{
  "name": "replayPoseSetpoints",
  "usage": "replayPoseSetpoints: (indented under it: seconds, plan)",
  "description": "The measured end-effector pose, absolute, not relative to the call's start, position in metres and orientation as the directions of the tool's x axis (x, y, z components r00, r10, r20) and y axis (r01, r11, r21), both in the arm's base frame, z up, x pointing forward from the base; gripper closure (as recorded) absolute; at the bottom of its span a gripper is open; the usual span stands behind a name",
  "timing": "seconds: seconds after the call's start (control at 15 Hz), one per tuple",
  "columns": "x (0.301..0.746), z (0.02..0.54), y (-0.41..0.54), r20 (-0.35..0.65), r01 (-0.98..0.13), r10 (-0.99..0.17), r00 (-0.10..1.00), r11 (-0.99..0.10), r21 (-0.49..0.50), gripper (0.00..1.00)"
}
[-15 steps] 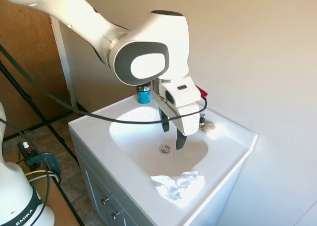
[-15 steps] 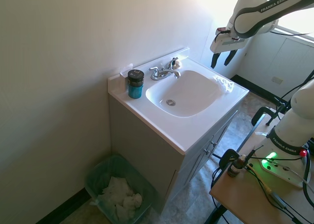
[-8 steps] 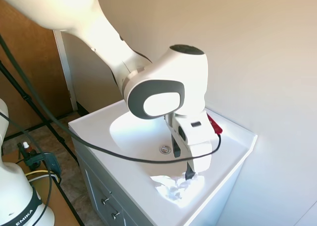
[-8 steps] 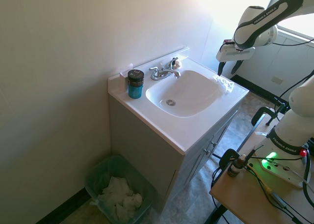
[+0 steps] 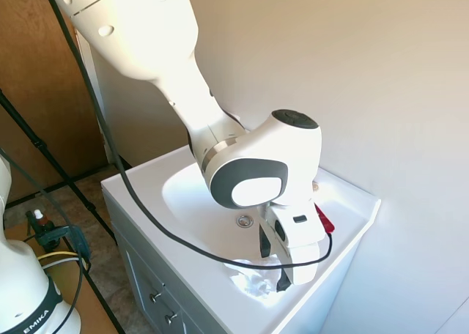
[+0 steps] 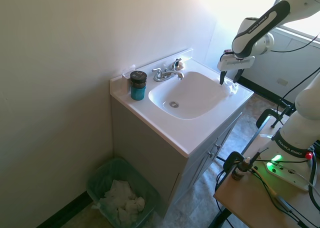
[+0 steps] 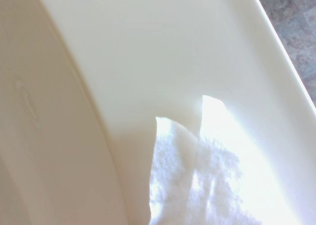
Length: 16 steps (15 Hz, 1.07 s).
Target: Throw the tissue in the trash bin
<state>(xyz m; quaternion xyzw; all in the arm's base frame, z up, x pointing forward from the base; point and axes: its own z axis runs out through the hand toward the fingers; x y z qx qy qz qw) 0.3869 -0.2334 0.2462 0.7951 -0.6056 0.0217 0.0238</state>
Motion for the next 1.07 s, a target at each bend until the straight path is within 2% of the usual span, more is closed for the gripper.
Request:
replayPoseSetpoints:
  seconds: [1.07]
  plan:
    - [0.402, 0.236, -0.221, 0.041, -0.954, -0.953, 0.3, -0.3, 0.013, 1.0]
